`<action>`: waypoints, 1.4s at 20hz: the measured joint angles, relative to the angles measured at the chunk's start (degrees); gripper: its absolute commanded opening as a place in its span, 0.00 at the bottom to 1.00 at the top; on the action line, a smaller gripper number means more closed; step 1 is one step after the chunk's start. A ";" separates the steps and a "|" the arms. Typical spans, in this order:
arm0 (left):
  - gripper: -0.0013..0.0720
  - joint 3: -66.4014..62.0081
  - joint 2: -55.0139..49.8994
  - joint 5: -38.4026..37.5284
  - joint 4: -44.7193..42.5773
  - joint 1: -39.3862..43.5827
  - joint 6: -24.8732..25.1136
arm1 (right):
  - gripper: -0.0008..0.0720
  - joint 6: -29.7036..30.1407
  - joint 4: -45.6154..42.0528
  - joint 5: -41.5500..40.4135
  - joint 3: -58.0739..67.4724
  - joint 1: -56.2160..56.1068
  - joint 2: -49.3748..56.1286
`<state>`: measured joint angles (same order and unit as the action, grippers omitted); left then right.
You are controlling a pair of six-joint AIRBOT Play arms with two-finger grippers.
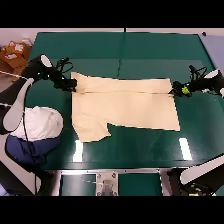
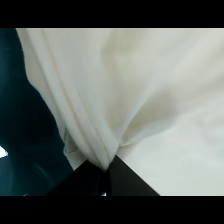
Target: Fold the shirts.
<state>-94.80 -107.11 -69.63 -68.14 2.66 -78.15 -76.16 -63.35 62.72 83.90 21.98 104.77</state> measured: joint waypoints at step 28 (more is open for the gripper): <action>0.27 3.17 6.64 -25.49 2.34 -5.38 -6.82 | 0.03 -9.05 -14.88 16.98 1.62 1.66 -12.20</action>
<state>-91.64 -100.47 -95.11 -65.80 -2.72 -84.97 -85.21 -78.24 79.70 85.52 23.64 92.58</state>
